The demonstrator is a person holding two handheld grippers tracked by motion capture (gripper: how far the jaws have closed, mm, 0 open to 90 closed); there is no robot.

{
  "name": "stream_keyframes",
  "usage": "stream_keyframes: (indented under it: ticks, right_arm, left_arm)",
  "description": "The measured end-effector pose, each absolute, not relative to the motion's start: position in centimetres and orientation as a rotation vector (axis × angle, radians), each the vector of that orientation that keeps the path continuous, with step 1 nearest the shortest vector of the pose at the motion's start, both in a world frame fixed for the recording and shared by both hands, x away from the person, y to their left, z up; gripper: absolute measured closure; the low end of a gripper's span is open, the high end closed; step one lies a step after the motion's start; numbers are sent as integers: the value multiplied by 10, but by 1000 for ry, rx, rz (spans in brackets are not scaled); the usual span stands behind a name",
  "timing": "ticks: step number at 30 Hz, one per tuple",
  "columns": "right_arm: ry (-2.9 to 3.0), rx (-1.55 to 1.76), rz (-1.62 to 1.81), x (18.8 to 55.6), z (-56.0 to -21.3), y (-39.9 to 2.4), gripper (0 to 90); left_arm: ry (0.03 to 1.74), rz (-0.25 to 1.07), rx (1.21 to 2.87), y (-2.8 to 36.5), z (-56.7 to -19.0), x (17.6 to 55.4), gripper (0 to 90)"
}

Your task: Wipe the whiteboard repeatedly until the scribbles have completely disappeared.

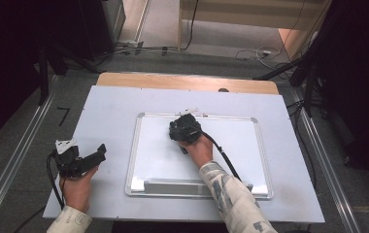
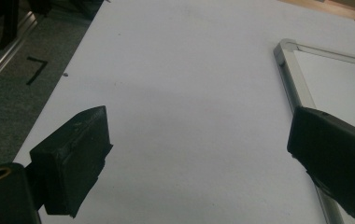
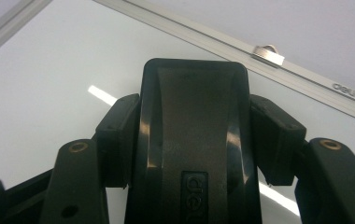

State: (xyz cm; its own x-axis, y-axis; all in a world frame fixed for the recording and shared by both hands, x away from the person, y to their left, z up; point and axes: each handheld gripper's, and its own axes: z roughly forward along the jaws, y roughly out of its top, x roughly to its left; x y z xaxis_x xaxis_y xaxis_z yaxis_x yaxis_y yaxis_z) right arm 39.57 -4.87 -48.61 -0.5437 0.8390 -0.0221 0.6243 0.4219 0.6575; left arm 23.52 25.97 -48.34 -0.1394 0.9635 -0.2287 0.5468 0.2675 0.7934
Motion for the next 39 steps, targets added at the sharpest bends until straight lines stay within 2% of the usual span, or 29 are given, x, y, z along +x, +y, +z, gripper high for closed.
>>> stream_keyframes:
  ticks: [39]
  right_arm:
    - [2162,1473,799,414,-484,-175,382]
  left_arm:
    - [1803,711,1380,259,-484,236,63]
